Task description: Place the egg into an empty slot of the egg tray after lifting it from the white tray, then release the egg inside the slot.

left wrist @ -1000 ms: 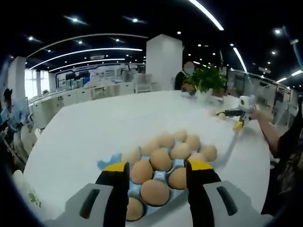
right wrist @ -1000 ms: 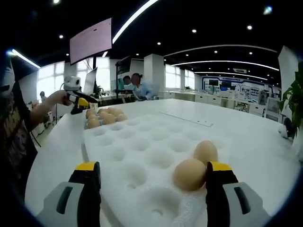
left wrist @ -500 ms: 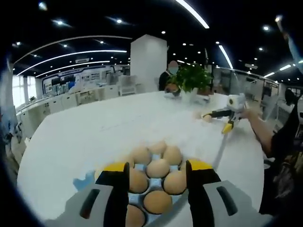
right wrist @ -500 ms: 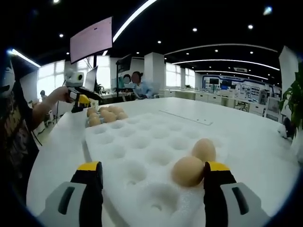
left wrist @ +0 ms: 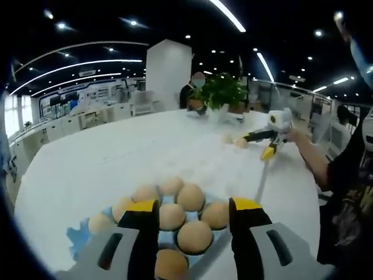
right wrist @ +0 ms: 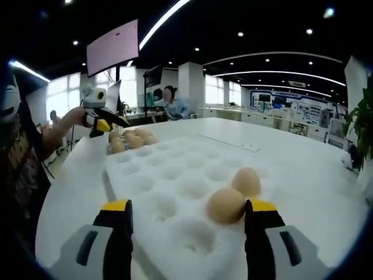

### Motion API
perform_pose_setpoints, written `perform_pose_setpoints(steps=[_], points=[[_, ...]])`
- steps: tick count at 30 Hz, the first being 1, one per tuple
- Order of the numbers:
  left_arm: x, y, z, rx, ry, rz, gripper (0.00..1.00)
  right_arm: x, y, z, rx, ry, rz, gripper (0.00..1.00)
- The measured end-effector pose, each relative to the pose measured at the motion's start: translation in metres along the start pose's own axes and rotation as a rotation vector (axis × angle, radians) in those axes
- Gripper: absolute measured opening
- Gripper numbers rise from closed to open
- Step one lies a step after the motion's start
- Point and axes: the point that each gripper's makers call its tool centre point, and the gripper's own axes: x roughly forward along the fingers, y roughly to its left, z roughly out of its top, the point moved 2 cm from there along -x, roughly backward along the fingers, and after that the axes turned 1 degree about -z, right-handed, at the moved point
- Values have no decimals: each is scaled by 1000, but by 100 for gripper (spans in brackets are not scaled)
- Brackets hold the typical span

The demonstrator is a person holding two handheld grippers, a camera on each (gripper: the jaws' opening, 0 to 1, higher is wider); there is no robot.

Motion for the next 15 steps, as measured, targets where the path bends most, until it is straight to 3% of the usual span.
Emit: perform_pose_setpoints(steps=[5,8,10,11,12,13,14,15], points=[[-5,3,-6,-14,0,6,49,-4,-6,3,57,-26,-6,67],[-8,4,-9,-21,0,5,49,-3,-14,2,55,-9,-55,57],[-9,5,-10,-25,-1,8,49,-3,-21,2,62,-4,-88,46],[-10,5,-10,-26,0,11,49,-4,-30,1,79,1,-139,39],[-11,6,-11,-27,0,14,49,-5,-37,0,74,12,-175,27],[-12,7,-11,-30,-1,17,49,-6,-40,-1,73,17,-193,28],[-13,7,-11,-31,-1,18,49,0,-29,0,170,-3,-151,28],[-14,7,-11,-32,-1,19,49,1,-30,-2,98,15,-154,28]])
